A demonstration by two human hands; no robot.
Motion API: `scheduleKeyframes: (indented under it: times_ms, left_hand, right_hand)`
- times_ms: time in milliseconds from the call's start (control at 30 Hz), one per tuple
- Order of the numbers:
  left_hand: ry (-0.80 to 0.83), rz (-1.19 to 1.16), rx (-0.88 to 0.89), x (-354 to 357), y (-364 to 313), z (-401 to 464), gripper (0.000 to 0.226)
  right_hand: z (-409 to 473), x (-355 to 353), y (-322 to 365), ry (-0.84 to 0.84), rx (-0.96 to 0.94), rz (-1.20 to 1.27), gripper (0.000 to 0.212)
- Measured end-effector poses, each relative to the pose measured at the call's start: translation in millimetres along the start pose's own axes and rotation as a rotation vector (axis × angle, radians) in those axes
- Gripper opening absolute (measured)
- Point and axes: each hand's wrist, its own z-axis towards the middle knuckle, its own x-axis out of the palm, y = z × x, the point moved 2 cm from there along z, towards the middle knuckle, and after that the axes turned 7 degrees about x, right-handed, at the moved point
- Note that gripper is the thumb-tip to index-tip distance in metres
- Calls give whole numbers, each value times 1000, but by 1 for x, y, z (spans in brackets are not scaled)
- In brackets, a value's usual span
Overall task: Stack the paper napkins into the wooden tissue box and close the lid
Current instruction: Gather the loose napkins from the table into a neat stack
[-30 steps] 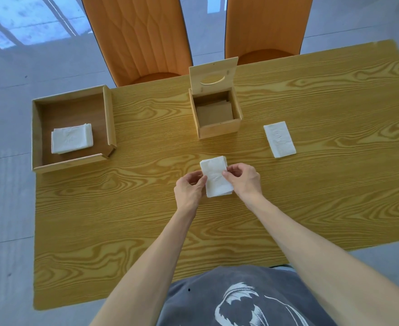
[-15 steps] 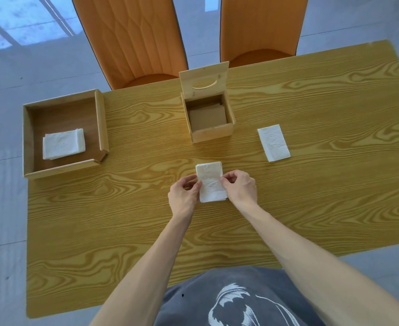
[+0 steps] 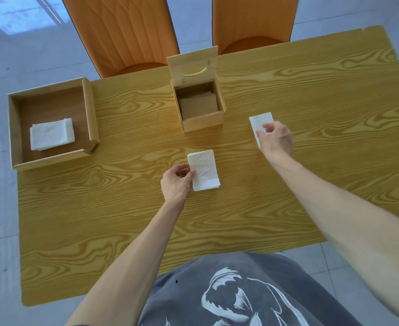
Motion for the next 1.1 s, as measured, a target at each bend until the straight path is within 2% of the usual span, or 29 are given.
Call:
scheduleKeyframes:
  times_ms: [233,600,900,1100]
  left_hand:
    - [14,-6,3,0,-3,-2,29]
    - [54,-27,5,-3,-3,-2,30]
    - [95,-73,6,-6,-3,-2,31]
    - [102,-80,7,-4,-1,0,32]
  right_hand:
    - [23,0,-10,38,131,-122,50]
    - [23,-1,-9,66,336,-10,52]
    - [2,0,-10,34,171,215,28]
    - [-33,7,1,173,92,385,29]
